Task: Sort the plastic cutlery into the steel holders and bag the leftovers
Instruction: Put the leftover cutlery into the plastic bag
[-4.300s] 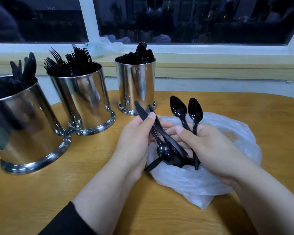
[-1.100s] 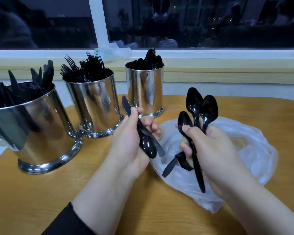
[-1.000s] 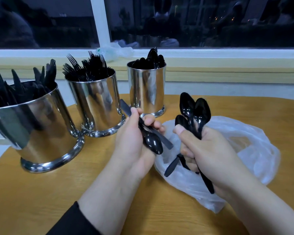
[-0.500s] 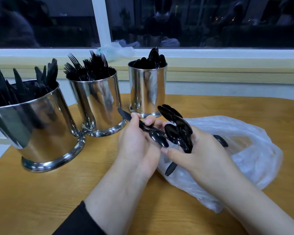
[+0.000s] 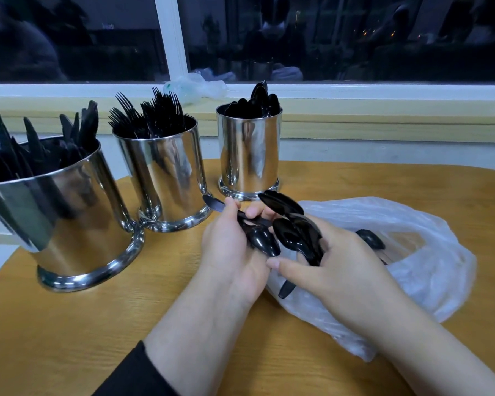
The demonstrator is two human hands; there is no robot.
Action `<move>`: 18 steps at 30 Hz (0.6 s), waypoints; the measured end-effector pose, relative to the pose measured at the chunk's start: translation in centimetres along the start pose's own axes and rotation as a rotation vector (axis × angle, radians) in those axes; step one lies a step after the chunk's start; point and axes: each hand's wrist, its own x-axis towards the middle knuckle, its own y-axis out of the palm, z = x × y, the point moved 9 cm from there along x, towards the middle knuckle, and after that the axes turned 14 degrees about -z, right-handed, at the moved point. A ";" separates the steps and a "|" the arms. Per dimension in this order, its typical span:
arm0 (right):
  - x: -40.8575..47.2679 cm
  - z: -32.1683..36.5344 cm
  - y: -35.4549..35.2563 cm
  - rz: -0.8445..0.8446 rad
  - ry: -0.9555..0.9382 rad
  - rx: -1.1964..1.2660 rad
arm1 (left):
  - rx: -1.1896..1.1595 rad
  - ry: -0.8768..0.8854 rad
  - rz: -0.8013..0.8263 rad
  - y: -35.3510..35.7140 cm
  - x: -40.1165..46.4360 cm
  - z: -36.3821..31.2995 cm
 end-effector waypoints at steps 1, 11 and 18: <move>0.0 0.1 -0.2 -0.023 -0.005 0.011 | -0.013 -0.008 0.012 0.1 -0.1 0.1; -0.4 0.9 -1.7 -0.194 0.019 0.222 | 0.011 -0.073 0.034 0.5 -0.7 1.4; -0.2 -0.1 -3.7 -0.363 0.103 0.332 | -0.057 -0.014 0.026 0.4 -0.1 0.6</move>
